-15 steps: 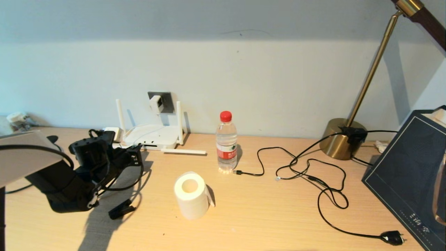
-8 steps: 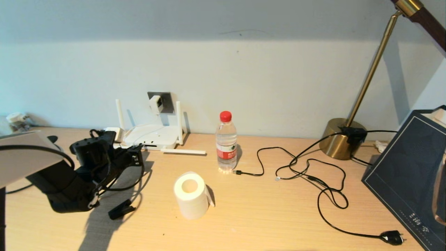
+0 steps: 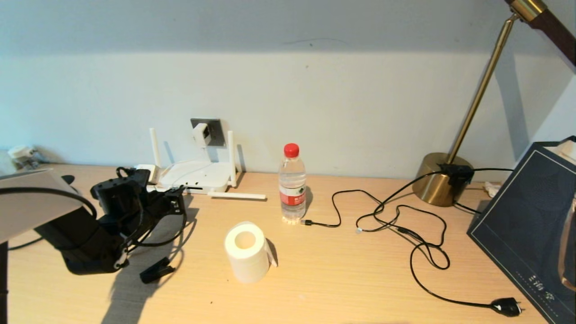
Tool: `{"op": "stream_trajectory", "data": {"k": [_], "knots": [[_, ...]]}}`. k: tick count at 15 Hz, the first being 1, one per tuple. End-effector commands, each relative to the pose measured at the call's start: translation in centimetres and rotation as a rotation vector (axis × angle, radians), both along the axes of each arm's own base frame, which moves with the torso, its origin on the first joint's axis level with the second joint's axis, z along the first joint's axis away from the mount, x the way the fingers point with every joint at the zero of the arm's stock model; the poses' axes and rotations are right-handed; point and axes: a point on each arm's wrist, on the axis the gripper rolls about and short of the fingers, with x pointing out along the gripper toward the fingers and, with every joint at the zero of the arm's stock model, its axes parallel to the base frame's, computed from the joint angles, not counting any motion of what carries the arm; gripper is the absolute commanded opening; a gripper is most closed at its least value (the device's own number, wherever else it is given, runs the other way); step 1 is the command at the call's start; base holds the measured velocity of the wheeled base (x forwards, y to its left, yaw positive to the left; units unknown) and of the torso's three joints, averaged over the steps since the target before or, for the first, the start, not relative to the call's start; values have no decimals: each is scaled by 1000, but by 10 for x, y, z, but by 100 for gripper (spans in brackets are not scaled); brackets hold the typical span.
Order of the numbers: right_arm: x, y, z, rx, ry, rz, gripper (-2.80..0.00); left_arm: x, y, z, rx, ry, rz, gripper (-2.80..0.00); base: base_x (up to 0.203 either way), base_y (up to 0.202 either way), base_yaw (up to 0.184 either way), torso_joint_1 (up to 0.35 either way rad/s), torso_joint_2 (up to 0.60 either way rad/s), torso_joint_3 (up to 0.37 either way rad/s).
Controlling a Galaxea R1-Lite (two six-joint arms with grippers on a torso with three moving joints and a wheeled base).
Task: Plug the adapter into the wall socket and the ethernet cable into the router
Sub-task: Align cable and router interface
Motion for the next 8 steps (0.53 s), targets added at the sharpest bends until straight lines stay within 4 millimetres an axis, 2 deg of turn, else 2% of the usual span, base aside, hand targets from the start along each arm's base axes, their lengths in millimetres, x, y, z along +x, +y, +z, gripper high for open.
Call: {"op": "stream_trajectory", "data": {"k": [1,8], "knots": [[0,0,0,0,0,0,-280,0,0,0,1,-6,0,-280,0,0,0,0,0,0],[0,0,0,-1,-1,0,-280,1,1,-4,-1,4,3,-280,0,0,0,0,0,0]]}}
